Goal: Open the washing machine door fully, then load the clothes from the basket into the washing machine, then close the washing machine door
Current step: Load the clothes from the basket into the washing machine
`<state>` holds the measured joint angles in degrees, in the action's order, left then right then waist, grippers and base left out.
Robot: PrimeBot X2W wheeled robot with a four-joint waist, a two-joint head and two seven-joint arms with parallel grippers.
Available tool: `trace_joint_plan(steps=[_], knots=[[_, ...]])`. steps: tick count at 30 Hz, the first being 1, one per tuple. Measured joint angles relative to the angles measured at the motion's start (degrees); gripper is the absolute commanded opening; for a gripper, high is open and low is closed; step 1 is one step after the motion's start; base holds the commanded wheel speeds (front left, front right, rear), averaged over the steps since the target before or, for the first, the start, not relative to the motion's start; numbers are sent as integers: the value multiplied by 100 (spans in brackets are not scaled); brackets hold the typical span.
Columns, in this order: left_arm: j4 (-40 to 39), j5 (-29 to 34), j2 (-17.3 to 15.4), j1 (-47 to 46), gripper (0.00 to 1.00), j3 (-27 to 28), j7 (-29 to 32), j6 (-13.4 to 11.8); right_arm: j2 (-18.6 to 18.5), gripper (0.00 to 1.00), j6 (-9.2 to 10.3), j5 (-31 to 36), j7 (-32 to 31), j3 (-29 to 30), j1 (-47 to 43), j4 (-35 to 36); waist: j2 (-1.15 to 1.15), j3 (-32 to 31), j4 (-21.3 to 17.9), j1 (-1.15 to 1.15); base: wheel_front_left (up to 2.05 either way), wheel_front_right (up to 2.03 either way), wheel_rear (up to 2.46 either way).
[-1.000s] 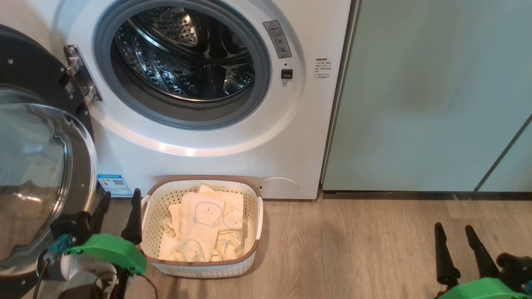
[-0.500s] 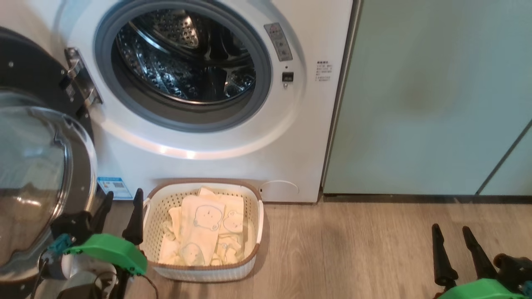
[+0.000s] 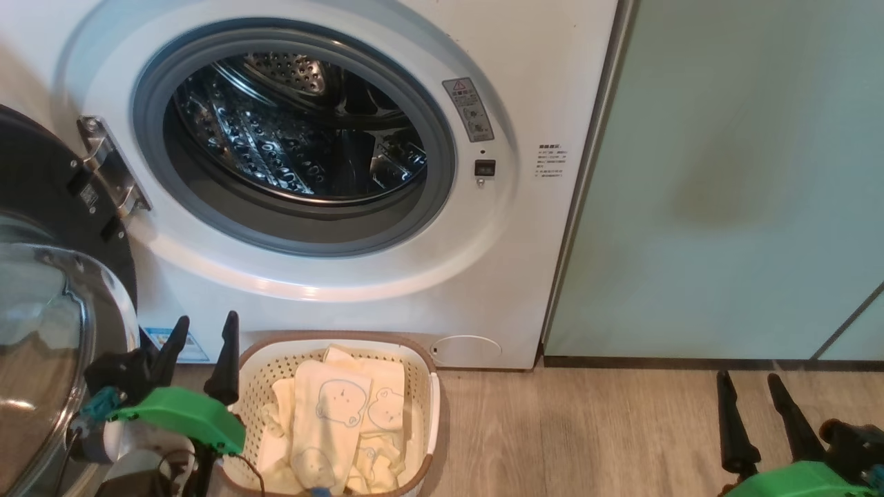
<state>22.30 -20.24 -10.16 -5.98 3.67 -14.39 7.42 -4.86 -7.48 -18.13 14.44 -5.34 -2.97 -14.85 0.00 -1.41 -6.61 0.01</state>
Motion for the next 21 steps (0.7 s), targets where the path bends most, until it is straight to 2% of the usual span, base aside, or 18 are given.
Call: trace_joint_plan(steps=[12, 21], knots=[[23, 8, 35, 7, 100, -12, 0, 0, 0, 100, 0, 0, 0, 1, 0, -2, 0, -11, 16, -1, 17, -17, 0], [434, 74, 105, 12, 100, -218, 0, 0, 0, 100, 0, 0, 0, -7, 1, -2, 0, 17, -29, -1, 0, 0, 0]])
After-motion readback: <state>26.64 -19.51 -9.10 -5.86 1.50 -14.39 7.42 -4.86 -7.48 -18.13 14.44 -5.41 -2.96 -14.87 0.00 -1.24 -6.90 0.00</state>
